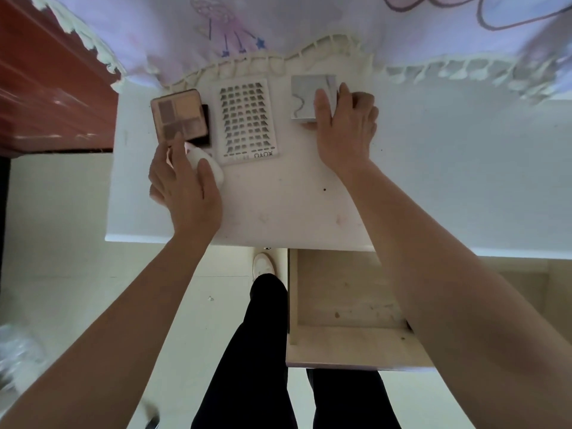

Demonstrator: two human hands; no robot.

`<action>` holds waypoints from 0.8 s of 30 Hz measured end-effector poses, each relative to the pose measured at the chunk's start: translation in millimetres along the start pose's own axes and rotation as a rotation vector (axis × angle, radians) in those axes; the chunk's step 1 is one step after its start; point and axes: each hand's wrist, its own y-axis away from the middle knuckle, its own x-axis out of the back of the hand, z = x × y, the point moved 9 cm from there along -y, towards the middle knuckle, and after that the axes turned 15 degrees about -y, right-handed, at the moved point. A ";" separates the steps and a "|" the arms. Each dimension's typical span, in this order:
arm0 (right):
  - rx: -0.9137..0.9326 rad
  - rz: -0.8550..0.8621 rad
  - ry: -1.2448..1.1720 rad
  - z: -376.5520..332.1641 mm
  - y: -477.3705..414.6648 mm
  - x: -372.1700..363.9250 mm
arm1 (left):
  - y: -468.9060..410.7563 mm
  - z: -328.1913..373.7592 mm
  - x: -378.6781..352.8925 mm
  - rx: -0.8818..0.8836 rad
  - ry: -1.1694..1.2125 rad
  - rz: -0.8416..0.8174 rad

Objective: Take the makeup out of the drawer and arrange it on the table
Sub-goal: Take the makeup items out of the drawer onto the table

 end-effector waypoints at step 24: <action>-0.617 -0.395 0.355 329.3 302.8 140.5 | 305.6 165.1 -117.4 -0.951 -0.328 -0.490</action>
